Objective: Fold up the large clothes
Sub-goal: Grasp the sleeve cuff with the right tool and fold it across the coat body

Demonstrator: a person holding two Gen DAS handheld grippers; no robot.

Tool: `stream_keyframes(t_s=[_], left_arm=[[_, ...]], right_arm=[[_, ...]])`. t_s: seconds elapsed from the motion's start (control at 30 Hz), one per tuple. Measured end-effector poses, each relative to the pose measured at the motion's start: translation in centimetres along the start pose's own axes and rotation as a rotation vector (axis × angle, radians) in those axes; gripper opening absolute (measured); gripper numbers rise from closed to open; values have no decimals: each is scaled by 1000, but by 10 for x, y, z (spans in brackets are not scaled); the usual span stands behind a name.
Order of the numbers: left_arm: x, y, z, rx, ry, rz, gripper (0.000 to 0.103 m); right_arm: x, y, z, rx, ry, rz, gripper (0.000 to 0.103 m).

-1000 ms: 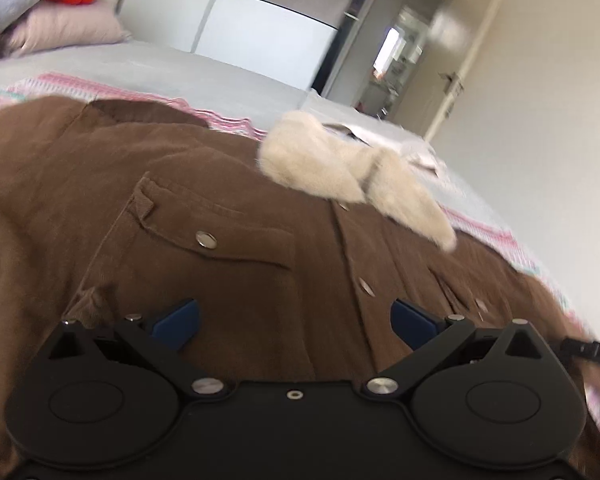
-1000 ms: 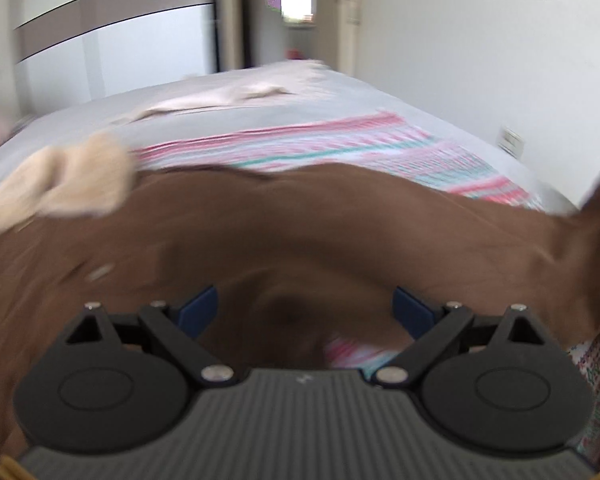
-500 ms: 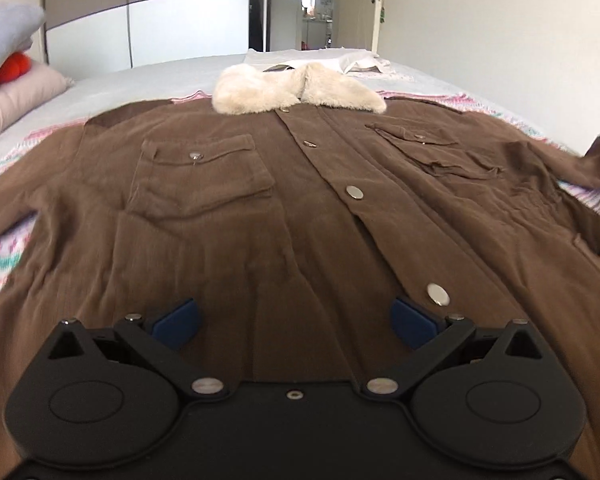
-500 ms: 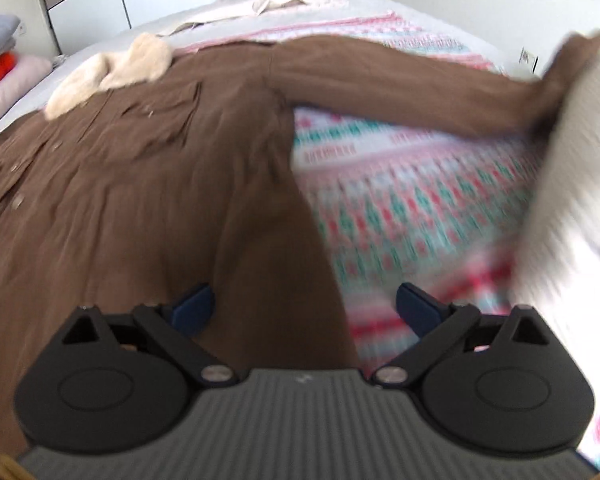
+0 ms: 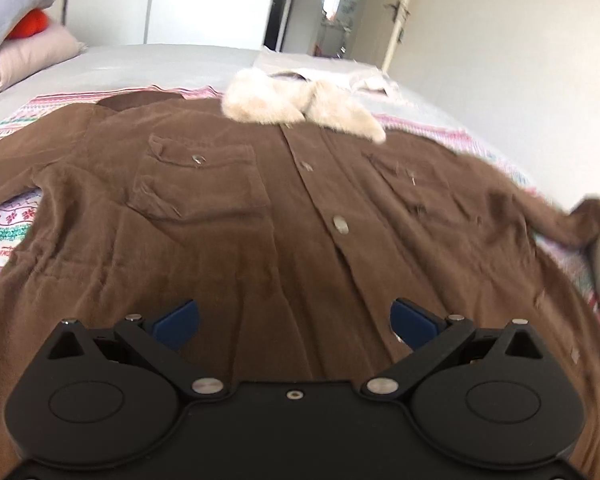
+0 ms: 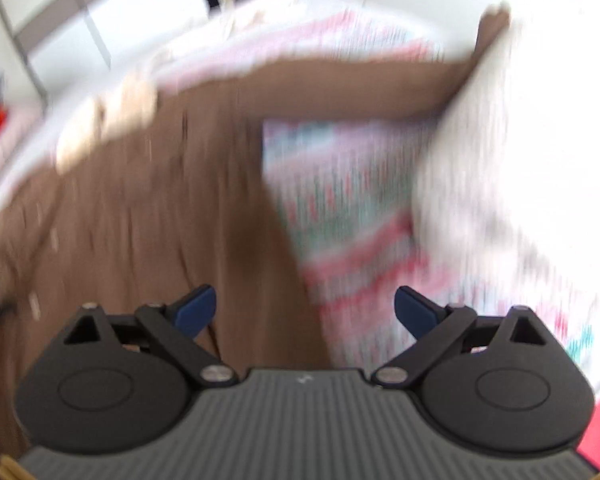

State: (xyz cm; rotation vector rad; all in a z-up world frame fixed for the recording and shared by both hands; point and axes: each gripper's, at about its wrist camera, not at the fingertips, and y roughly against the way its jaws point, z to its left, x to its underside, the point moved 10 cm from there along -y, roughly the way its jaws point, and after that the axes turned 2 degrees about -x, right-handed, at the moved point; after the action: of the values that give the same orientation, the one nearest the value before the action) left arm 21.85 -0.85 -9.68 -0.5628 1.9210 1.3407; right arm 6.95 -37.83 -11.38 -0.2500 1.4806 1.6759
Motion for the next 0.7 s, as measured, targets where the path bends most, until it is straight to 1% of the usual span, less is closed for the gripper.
stream_keyframes(t_s=[0.13, 0.23, 0.3, 0.33, 0.4, 0.43, 0.5, 0.57, 0.63, 0.67, 0.7], left_arm=[[-13, 2, 14, -24, 63, -48, 103], [-24, 9, 28, -107, 96, -133, 103], [-30, 11, 34, -144, 86, -175, 103], [-33, 11, 36, -153, 86, -185, 103], [-37, 10, 40, -153, 104, -194, 103], [-39, 9, 41, -147, 118, -193, 103], [-42, 5, 43, -131, 146, -186, 103], [-43, -1, 46, -123, 165, -175, 103], [-43, -3, 49, -126, 181, -168, 103], [-43, -6, 50, -129, 186, -165, 103], [-44, -8, 52, -132, 190, -162, 103]], right_arm=[[-72, 3, -7, 79, -49, -159, 98], [-121, 2, -31, 206, -54, -261, 95], [-147, -2, -50, 325, -33, -307, 91], [-158, -5, -61, 393, -29, -318, 91], [-171, -15, -81, 485, -34, -310, 89], [-175, -22, -91, 510, -49, -299, 88], [-177, -36, -108, 535, -82, -267, 81], [-182, -51, -114, 573, -57, -265, 77], [-186, -60, -121, 609, -41, -250, 68], [-189, -64, -122, 624, -45, -248, 53], [-191, -67, -122, 633, -51, -250, 27]])
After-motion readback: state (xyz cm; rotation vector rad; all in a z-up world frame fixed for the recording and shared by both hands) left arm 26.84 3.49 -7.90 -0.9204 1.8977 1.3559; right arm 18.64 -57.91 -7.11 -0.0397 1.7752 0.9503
